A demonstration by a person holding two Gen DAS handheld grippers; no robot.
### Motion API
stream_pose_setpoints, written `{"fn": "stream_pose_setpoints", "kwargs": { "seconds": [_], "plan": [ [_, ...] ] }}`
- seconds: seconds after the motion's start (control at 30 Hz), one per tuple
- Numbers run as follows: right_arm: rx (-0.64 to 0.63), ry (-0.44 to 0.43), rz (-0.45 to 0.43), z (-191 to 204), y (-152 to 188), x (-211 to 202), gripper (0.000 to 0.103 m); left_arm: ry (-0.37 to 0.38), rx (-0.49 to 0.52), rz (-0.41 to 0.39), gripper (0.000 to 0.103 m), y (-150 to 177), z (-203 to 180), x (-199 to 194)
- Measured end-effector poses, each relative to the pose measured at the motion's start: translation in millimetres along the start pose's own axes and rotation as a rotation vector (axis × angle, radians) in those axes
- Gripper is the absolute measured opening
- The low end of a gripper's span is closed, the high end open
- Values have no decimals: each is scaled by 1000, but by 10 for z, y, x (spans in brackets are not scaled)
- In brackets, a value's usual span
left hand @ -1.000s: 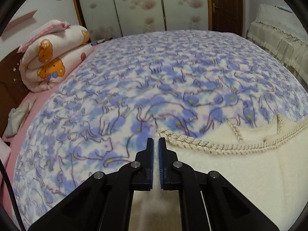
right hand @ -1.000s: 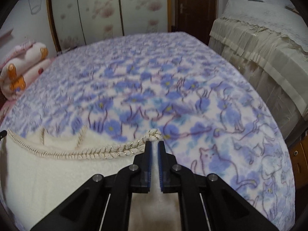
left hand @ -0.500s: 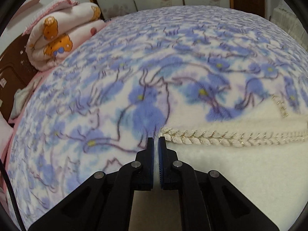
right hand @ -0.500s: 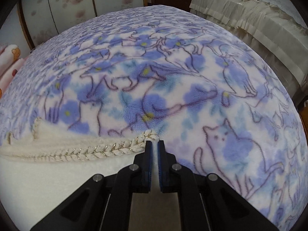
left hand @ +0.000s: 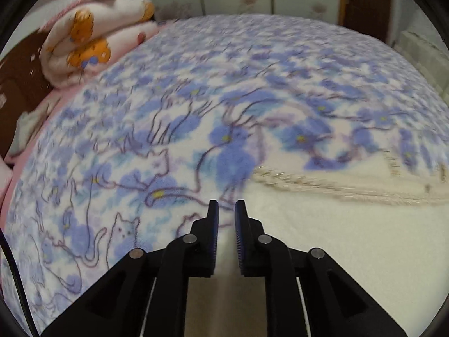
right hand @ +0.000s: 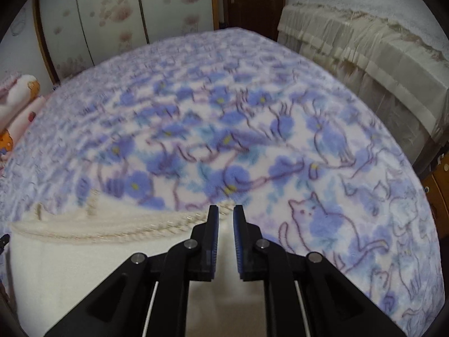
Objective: Fold large clothes
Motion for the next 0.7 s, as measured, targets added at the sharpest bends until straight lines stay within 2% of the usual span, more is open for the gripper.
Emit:
{"fn": "stream_pose_setpoints", "kwargs": {
  "seconds": [0.1,0.17,0.27,0.33,0.43,0.5,0.53,0.57,0.63,0.67,0.7],
  "plan": [
    [-50,-82,5,317,36,-266,11,100,5,-33,29,-33,-319,-260],
    [-109,-129,31,646,153,-378,11,176,2,-24,45,0,-615,-363],
    [-177,-196,74,1122,403,-445,11,273,15,26,48,114,-1073,-388],
    [-219,-233,109,1401,626,-421,11,305,35,74,48,261,-1315,-354],
    [-258,-205,153,1537,913,-292,11,266,97,107,49,543,-1539,-291],
    [-248,-225,110,1432,968,-290,7,237,150,50,61,631,-1523,-318],
    [-243,-230,92,1341,963,-296,6,196,177,28,73,654,-1465,-330],
    [-245,-177,70,1211,949,-290,6,166,184,17,78,665,-1391,-335],
    [-257,45,37,879,910,-188,10,81,185,15,78,687,-1164,-315],
    [-247,96,34,671,904,-121,10,45,178,25,78,705,-1013,-276],
    [-222,108,33,453,899,-76,10,57,161,28,79,714,-882,-260]
  ]
}}
Point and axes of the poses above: each gripper's, at about its wrist camera, not at the fingertips, and x roughly the way its jaws point, z to its left, y to its underside, the point moved 4 cm from there along x, roughly the way its jaws point, and after that the axes turned 7 degrees about y, right-handed, at the moved point
